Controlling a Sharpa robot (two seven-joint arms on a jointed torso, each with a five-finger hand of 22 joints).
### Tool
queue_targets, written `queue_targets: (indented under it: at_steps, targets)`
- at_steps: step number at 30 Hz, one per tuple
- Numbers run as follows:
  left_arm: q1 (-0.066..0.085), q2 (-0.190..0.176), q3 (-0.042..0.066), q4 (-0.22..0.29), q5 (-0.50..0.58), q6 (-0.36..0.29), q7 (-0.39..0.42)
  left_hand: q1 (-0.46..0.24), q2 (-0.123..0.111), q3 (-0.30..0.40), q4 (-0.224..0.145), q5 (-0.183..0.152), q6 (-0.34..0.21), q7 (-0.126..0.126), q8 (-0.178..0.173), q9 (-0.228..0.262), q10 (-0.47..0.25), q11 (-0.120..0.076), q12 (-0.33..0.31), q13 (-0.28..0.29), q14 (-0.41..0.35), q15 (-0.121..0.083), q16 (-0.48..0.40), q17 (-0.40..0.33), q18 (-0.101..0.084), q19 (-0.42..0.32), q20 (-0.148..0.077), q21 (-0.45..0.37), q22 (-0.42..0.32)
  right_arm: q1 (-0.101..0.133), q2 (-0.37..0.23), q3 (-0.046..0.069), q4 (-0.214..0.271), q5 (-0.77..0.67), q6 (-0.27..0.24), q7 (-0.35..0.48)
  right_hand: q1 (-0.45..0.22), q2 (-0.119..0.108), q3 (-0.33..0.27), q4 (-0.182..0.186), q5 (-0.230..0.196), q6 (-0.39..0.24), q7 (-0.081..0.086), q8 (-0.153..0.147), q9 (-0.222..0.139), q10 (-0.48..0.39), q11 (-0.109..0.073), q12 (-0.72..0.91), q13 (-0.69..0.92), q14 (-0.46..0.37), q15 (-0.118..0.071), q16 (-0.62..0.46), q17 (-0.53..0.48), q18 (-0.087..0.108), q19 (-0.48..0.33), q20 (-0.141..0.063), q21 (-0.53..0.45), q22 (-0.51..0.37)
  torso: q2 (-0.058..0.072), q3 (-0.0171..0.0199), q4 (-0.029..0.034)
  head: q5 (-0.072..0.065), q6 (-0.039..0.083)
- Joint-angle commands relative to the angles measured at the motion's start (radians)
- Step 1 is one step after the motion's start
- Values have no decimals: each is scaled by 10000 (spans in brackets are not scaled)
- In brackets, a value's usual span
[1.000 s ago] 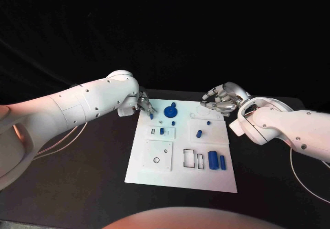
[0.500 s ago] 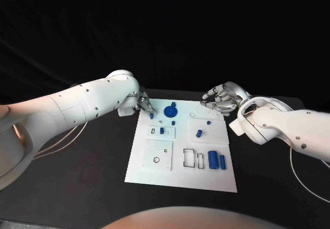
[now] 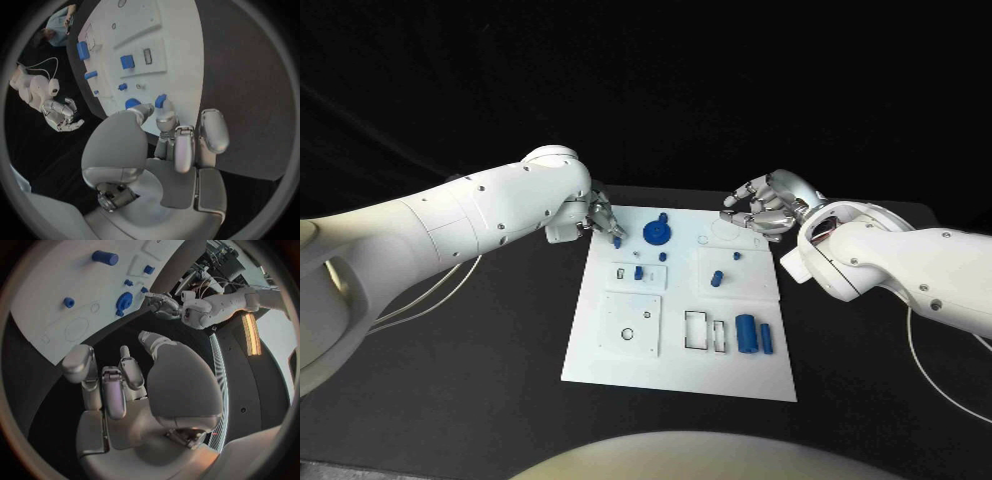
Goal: Assemble the parts on the task board
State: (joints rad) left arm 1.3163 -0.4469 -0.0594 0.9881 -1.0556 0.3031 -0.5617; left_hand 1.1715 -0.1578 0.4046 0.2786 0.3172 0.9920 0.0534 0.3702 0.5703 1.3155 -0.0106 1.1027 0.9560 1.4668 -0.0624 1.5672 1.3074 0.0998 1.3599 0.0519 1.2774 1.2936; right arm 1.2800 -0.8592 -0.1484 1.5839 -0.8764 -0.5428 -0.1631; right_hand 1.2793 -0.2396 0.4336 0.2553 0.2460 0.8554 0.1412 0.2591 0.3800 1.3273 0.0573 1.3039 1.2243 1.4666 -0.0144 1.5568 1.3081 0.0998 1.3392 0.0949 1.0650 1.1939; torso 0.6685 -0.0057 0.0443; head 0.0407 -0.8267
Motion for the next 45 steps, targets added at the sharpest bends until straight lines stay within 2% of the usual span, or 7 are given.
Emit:
queue_targets:
  at_steps: [1, 14, 17, 20, 27, 33, 45]
  targets:
    - [3, 9, 5, 24, 55, 216, -35, 163, -42, 75, -33, -58, 78, 13, 57, 28, 30, -50, 33, 16, 1040, -60, 36, 2634, -145, -18, -58, -45, 5, -6, 9, 1, 1, -102, 45, 18, -94, -19, -8, 66, 52, -75, -4, 63, 9, -59, 6, -41, 5, 915, 17, -48, 2154, 165, -55, -24, -36, -4, -4, 3, 1, -7, -11]
    - [1, -10, 5, 33, 47, 245, -18, 313, -143, 96, -108, -188, 82, -10, 134, 87, 49, -68, 27, 6, 1040, -80, 36, 2634, -150, -10, -82, -52, 25, -8, 15, 1, -4, -102, 44, 16, -94, -19, -8, 66, 52, -75, -4, 63, 9, -59, 6, -41, 5, 915, 17, -48, 2154, 165, -55, -24, -36, -4, 4, 1, 3, -6, -19]
    - [1, -9, 5, 32, 50, 178, 4, 586, 0, 318, -209, -727, 47, -34, 198, 140, 82, -90, 34, 12, 1040, -102, 36, 2634, -153, 0, -105, -64, 48, -8, 16, 1, -5, -102, 44, 15, -94, -19, -8, 66, 52, -75, -4, 63, 9, -59, 6, -41, 5, 915, 17, -48, 2154, 165, -55, -24, -36, -4, 4, 2, 8, 1, -27]
    - [1, -9, 5, 25, 72, 97, 36, 948, 127, 764, -463, -1111, -2, -60, 289, 211, 116, -112, 35, 16, 1040, -119, 36, 2634, -155, 15, -125, -81, 81, -9, 20, 1, -13, -102, 46, 16, -94, -19, -8, 66, 52, -75, -4, 63, 9, -59, 6, -41, 5, 915, 17, -48, 2154, 165, -55, -24, -36, -4, 3, 2, 8, 5, -31]
    - [-3, -48, 5, 24, 294, -50, 65, 1387, 207, 1794, -1191, -1287, -141, -58, 747, 565, 234, -122, 77, 72, 1040, -124, 36, 2634, -158, 38, -139, -115, 146, -10, 24, 1, -28, -102, 46, 16, -95, -14, 6, 77, 55, -83, -6, 93, 19, -42, 4, -21, 23, 916, 15, -46, 2158, 162, -47, -26, -31, 8, -4, 2, 1, 31, -44]
    - [-13, -223, 31, 199, 613, -296, 104, 1085, 98, 2884, -1700, -1046, -271, -61, 1508, 1304, 383, -128, 139, 139, 1040, -126, 36, 2634, -164, 79, -135, -119, 241, -12, 20, 1, -31, -102, 48, 16, -95, -14, 6, 77, 55, -83, -6, 93, 19, -42, 4, -21, 23, 916, 15, -46, 2158, 162, -47, -26, -31, 8, -6, 6, 5, 41, -36]
    - [-12, -1208, 76, 1590, 1215, -935, 236, 630, -169, 3518, -2236, 37, -309, -96, 1973, 1827, 498, -172, 200, 205, 1040, -165, 36, 2634, -165, 109, -172, -134, 340, -22, -29, 1, -23, -102, 44, 15, -95, -14, 6, 77, 55, -83, -6, 93, 19, -42, 4, -21, 23, 916, 15, -46, 2158, 162, -47, -26, -31, 8, -51, 27, 50, 62, -23]
